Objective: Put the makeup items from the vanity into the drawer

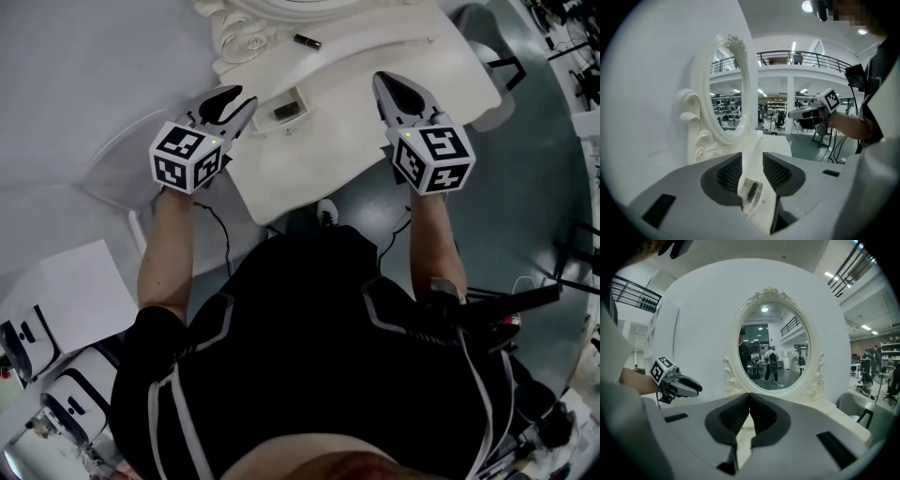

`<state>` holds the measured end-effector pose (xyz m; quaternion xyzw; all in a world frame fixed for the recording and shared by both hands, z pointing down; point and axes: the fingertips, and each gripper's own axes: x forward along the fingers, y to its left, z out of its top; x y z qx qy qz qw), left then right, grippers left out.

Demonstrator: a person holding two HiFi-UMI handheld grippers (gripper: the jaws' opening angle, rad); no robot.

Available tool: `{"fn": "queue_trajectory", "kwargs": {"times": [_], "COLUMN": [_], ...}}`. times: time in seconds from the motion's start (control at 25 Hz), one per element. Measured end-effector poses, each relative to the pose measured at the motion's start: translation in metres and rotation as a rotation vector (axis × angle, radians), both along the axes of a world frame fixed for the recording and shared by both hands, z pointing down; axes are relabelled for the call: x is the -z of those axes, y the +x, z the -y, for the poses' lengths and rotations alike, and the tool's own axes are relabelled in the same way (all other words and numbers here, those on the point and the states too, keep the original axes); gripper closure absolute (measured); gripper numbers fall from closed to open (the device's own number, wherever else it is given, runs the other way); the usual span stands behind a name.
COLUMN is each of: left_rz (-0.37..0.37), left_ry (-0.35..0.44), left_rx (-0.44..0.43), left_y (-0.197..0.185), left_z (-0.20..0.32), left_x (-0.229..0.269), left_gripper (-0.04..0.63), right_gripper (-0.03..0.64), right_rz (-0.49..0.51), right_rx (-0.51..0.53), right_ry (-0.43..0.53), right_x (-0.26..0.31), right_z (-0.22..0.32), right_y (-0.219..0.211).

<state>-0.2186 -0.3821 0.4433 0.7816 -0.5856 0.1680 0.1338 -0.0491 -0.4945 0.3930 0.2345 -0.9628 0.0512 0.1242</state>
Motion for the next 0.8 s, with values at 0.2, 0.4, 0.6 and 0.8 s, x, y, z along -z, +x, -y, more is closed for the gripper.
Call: {"fn": "queue_trajectory", "kwargs": {"times": [0.2,0.4,0.6,0.8], "left_rz": [-0.077,-0.104,-0.105,-0.117], "left_ry": [0.186,0.313,0.345,0.395], "left_rx": [0.134,0.283,0.417,0.439], "left_y": [-0.030,-0.056,-0.088,-0.091], "left_z": [-0.038,-0.075,-0.100,-0.119], "left_x": [0.050,0.092,0.101,0.116], "left_gripper": [0.457,0.466,0.487,0.556], "right_gripper": [0.612,0.612,0.612,0.612], "right_rz": [0.024,0.047,0.051,0.049], "right_rx": [0.008,0.019,0.046,0.064], "right_ry": [0.044,0.072,0.098,0.112], "right_x": [0.020,0.044,0.057,0.065], "right_z": [-0.011,-0.025,-0.039,-0.050], "right_y": [-0.020,-0.035,-0.053,-0.065]}}
